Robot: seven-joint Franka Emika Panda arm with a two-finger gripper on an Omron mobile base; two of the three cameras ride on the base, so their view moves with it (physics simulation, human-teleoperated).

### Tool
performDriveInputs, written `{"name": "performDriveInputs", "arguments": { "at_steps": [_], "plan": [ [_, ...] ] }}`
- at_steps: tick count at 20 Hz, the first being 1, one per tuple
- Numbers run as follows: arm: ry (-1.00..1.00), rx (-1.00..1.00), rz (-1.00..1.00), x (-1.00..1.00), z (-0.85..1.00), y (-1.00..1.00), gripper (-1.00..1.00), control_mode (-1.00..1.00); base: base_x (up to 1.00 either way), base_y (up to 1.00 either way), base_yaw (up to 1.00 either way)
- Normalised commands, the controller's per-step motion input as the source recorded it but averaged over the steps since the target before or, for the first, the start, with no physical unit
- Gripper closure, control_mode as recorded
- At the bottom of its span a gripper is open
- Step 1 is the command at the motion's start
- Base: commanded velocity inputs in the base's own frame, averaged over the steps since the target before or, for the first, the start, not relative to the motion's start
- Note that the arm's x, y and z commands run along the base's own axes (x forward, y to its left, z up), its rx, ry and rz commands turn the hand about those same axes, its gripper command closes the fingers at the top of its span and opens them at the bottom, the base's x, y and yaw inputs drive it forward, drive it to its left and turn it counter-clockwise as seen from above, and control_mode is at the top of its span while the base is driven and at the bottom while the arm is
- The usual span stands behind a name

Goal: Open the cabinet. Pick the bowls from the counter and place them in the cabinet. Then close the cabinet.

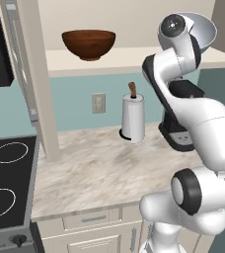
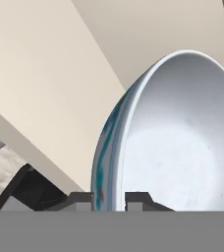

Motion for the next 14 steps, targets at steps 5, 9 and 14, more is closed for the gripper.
{"name": "performDriveInputs", "arguments": {
  "at_steps": [5, 9, 14],
  "plan": [
    [0.00, 0.00, 0.02, 0.28, 0.00, -0.07, 1.00, -1.00, 0.00, 0.00, 0.00],
    [0.00, 0.00, 0.02, 0.25, 0.00, -0.06, 1.00, -1.00, 0.00, 0.00, 0.00],
    [0.00, 0.00, 0.03, 0.19, 0.00, -0.06, 1.00, -1.00, 0.00, 0.00, 0.00]
  ]
}}
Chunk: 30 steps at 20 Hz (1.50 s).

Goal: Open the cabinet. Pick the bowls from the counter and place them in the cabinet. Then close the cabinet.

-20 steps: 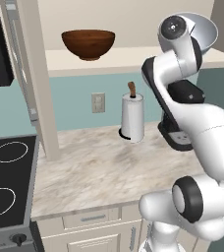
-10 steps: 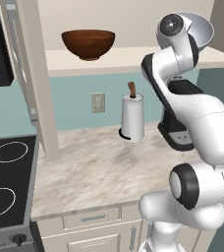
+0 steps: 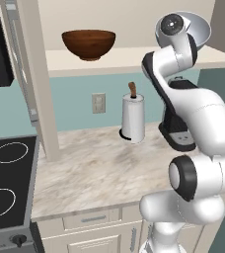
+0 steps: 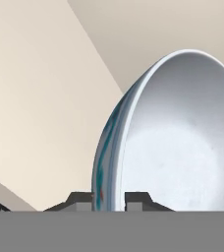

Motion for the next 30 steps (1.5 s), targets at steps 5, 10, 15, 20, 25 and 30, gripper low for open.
{"name": "performDriveInputs", "arguments": {
  "at_steps": [5, 10, 15, 20, 25, 30],
  "plan": [
    [0.00, 0.00, 0.02, 0.13, 0.00, -0.07, 1.00, -1.00, 0.00, 0.00, 0.00],
    [0.00, 0.00, 0.02, 0.13, -0.01, -0.05, 1.00, -1.00, 0.00, 0.00, 0.00],
    [0.00, 0.00, 0.00, 0.10, -0.01, 0.00, 1.00, -1.00, 0.00, 0.00, 0.00],
    [0.00, 0.00, 0.00, 0.12, 0.00, -0.01, 1.00, -1.00, 0.00, 0.00, 0.00],
    [0.00, 0.00, 0.00, 0.16, 0.00, -0.03, 1.00, -1.00, 0.00, 0.00, 0.00],
    [0.00, 0.00, 0.00, 0.19, 0.00, -0.05, 1.00, -1.00, 0.00, 0.00, 0.00]
  ]
}}
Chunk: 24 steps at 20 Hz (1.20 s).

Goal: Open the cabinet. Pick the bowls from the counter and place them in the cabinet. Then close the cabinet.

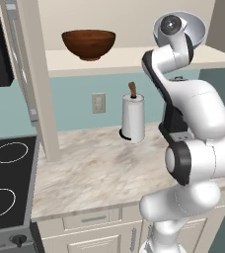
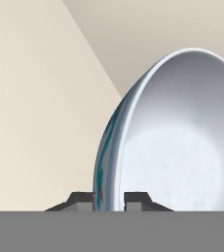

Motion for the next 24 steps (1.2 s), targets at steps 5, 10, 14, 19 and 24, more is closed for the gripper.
{"name": "performDriveInputs", "arguments": {
  "at_steps": [5, 10, 14, 19, 24],
  "plan": [
    [0.00, 0.00, 0.00, 0.12, 0.00, -0.03, 1.00, -1.00, 0.00, 0.00, 0.00],
    [0.00, 0.00, 0.00, 0.06, 0.00, -0.02, -1.00, -1.00, 0.00, 0.00, 0.00],
    [0.00, 0.00, 0.00, -0.02, 0.00, 0.00, -1.00, -1.00, 0.00, 0.00, 0.00],
    [-0.06, 0.00, 0.00, -0.20, 0.00, 0.00, -1.00, -1.00, 0.00, 0.00, 0.00],
    [-0.08, 0.00, 0.00, -0.01, 0.00, 0.00, -1.00, -1.00, 0.00, 0.00, 0.00]
  ]
}}
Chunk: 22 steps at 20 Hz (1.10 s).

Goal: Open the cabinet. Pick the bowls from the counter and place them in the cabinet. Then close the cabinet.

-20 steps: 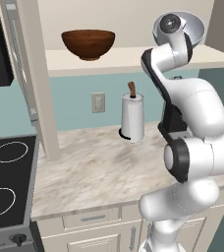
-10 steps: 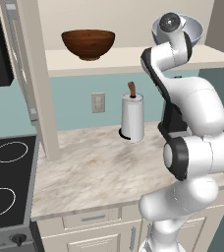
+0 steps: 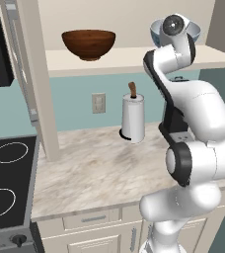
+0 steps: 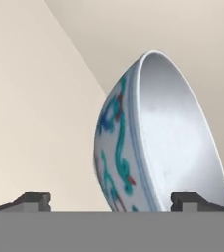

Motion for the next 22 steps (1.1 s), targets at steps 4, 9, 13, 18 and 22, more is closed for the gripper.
{"name": "performDriveInputs", "arguments": {
  "at_steps": [4, 9, 13, 18, 22],
  "plan": [
    [-0.15, 0.00, 0.00, -0.04, 0.04, 0.00, -1.00, -1.00, 0.00, 0.00, 0.00],
    [-0.19, 0.00, -0.01, -0.26, 0.20, 0.05, -1.00, -1.00, 0.00, 0.00, 0.00],
    [-0.21, 0.00, -0.03, -0.11, 0.24, 0.21, -1.00, -1.00, 0.00, 0.00, 0.00],
    [-0.10, 0.00, -0.06, -0.25, 0.08, 0.18, -1.00, -1.00, 0.00, 0.00, 0.00],
    [0.00, 0.00, -0.08, -0.47, 0.00, 0.14, -1.00, -1.00, 0.00, 0.00, 0.00]
  ]
}}
